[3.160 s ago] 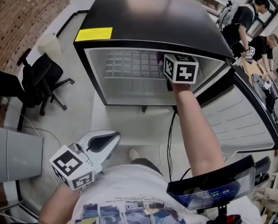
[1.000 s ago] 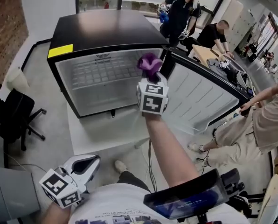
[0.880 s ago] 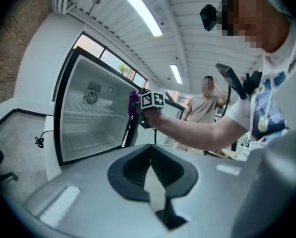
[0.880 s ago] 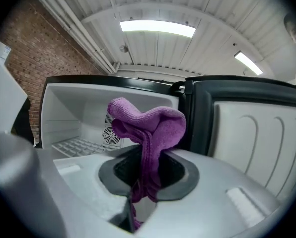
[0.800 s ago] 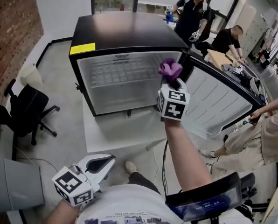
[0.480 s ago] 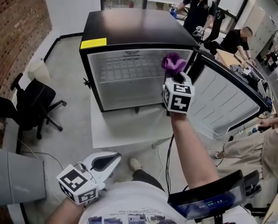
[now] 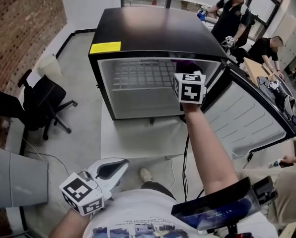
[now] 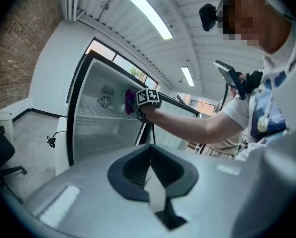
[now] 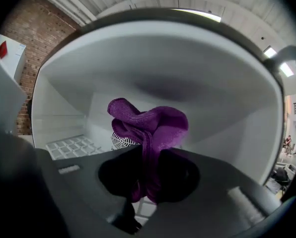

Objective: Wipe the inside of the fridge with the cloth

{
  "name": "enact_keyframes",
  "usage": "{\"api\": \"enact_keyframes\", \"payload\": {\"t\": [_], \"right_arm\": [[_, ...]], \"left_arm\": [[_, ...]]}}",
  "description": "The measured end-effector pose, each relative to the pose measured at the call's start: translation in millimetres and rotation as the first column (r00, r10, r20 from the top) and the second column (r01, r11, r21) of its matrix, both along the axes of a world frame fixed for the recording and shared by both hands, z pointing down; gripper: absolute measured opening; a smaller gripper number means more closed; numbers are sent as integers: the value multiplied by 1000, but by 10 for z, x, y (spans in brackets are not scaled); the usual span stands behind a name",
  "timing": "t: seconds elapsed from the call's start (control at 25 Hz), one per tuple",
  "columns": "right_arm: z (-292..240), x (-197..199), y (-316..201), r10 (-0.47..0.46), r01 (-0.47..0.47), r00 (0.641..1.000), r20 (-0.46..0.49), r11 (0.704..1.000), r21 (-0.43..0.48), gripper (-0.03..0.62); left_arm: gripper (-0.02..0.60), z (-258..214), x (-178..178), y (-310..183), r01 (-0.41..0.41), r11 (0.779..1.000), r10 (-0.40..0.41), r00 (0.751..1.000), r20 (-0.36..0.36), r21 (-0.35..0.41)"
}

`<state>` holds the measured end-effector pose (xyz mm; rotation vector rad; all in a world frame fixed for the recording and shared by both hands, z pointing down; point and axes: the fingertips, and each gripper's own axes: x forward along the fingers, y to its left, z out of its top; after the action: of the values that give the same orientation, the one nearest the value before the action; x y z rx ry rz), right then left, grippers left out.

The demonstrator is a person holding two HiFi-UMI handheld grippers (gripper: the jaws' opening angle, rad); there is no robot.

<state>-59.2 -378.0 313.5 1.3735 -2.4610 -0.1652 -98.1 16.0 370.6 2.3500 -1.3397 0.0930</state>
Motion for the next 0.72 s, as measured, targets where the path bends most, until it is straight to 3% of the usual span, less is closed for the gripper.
{"api": "enact_keyframes", "payload": {"t": [0.12,0.36,0.72], "right_arm": [[8,-161,-109,-21,21,999,-46,1000,13,67],[264,-390,-288,-65,58,987,-148,997,-56,67],[500,-698,-370,-142,114,979,-147,977,-181,67]], "left_arm": [[5,12,-38,-100,24,1000,-24,1000,1,-3],[5,20,-112,-288,56,998,-56,998,-2,-14],[5,31,-224,-462,93,996,-94,996,-11,-16]]}}
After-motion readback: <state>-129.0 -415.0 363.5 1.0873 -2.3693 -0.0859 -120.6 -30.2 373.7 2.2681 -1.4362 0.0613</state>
